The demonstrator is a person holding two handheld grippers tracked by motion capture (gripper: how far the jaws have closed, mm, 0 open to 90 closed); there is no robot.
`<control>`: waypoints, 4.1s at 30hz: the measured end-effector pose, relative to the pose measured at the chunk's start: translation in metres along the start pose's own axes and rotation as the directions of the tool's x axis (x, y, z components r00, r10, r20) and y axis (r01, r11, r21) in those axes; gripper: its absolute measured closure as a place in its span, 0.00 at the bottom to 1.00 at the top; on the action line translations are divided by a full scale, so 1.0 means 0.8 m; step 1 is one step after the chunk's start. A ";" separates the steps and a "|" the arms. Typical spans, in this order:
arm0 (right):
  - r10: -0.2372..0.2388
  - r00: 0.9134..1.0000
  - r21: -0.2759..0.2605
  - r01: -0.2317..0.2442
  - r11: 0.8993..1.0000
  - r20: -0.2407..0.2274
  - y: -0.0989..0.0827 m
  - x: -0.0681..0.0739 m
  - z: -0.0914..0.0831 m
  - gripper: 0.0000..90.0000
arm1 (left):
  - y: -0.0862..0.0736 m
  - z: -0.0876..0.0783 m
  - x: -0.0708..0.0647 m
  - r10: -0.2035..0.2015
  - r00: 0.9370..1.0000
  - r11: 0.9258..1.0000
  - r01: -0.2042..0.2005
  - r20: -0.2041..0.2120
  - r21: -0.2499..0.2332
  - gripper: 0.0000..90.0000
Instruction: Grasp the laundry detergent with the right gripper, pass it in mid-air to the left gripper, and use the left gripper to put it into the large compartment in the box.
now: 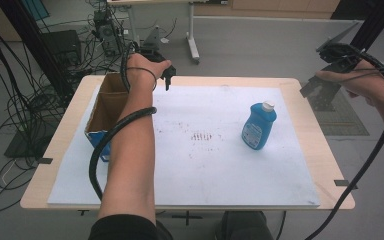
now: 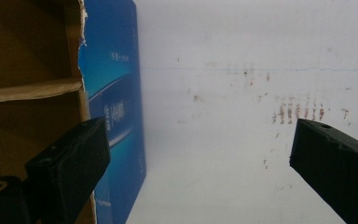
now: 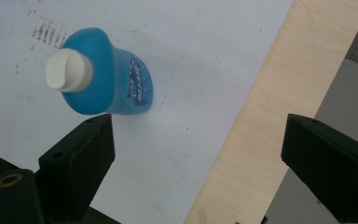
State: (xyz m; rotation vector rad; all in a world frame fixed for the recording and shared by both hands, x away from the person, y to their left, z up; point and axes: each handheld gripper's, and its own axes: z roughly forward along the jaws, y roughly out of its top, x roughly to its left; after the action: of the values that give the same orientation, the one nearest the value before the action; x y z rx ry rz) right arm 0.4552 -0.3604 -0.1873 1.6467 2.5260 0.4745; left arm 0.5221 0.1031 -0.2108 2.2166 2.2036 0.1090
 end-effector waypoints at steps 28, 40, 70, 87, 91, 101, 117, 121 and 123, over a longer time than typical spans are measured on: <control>-0.111 0.993 -0.065 0.108 0.992 -0.039 -0.063 0.024 0.040 0.07 | -0.008 -0.005 0.006 0.010 1.000 1.000 -0.010 0.018 -0.011 0.06; -0.118 0.991 -0.108 0.112 0.988 -0.059 -0.089 0.024 0.064 0.06 | -0.010 -0.013 0.007 0.017 1.000 1.000 -0.016 0.015 -0.025 0.06; -0.210 0.975 -0.264 0.184 0.947 -0.071 -0.120 0.061 0.133 0.05 | -0.015 -0.013 0.003 0.038 0.999 0.999 -0.038 0.017 -0.026 0.06; -0.234 0.971 -0.353 0.203 0.913 -0.048 -0.120 0.075 0.162 0.04 | -0.015 -0.011 0.003 0.050 0.999 0.998 -0.049 0.019 -0.035 0.06; -0.233 0.971 -0.385 0.197 0.902 -0.050 -0.120 0.077 0.171 0.04 | -0.015 -0.010 0.003 0.052 0.999 0.998 -0.051 0.018 -0.036 0.06; -0.226 0.974 -0.455 0.188 0.871 -0.030 -0.117 0.084 0.191 0.04 | -0.015 -0.008 -0.001 0.066 0.998 0.997 -0.066 0.011 -0.040 0.06; -0.226 0.974 -0.538 0.190 0.821 -0.001 -0.113 0.093 0.215 0.03 | -0.015 -0.005 -0.005 0.070 0.997 0.997 -0.070 0.012 -0.037 0.06; -0.219 0.976 -0.557 0.190 0.808 0.015 -0.113 0.095 0.223 0.03 | -0.014 -0.004 -0.006 0.080 0.997 0.996 -0.080 0.003 -0.029 0.06; -0.213 0.977 -0.569 0.189 0.800 0.025 -0.113 0.096 0.226 0.03 | -0.014 -0.003 -0.007 0.077 0.997 0.997 -0.077 0.005 -0.031 0.06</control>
State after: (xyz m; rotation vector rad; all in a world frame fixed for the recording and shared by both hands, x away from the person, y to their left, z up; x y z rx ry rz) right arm 0.3879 -0.2865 -0.3791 1.1372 2.2218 1.1150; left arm 0.5108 0.0977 -0.2090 2.2832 2.0988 0.1354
